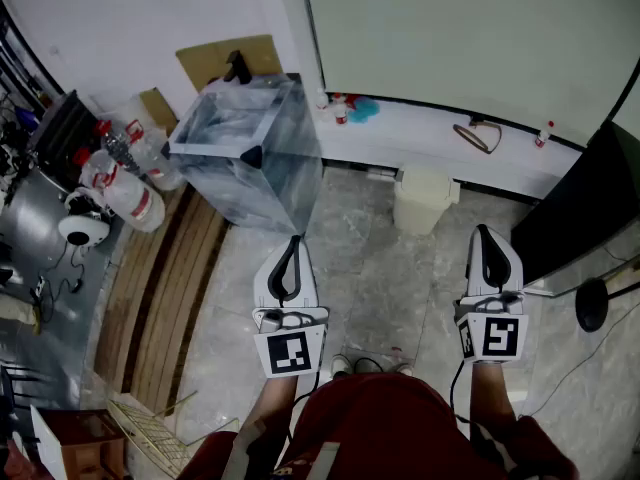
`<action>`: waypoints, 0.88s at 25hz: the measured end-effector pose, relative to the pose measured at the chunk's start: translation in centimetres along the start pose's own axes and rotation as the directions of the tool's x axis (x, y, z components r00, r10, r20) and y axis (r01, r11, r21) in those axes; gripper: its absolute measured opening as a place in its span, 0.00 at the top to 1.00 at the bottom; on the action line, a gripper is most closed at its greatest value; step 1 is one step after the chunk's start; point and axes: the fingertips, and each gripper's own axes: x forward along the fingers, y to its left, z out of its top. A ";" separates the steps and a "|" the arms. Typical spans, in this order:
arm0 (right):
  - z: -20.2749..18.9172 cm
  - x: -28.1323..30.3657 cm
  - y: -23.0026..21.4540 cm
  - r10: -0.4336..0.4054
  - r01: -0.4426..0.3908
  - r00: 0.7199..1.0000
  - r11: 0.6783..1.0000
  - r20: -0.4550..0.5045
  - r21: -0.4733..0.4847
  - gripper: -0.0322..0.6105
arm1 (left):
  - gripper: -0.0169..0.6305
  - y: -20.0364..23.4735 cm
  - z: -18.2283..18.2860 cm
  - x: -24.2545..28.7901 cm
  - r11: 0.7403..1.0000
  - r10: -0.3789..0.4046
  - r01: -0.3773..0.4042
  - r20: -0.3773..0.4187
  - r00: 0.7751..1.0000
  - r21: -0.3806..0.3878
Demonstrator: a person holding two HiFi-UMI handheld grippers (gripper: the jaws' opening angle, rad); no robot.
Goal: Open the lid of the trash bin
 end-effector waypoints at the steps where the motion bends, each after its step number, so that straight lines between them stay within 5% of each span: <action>1: 0.1 0.1 0.3 -0.002 0.002 1.000 1.000 0.003 0.000 0.95 | 0.97 0.4 -0.1 0.0 1.000 0.002 -0.002 0.001 1.000 0.000; 22: -0.7 0.6 8.6 -0.076 0.075 0.997 0.995 0.012 0.063 0.95 | 0.97 6.5 -4.5 -1.2 0.996 -0.082 0.081 -0.004 0.997 -0.047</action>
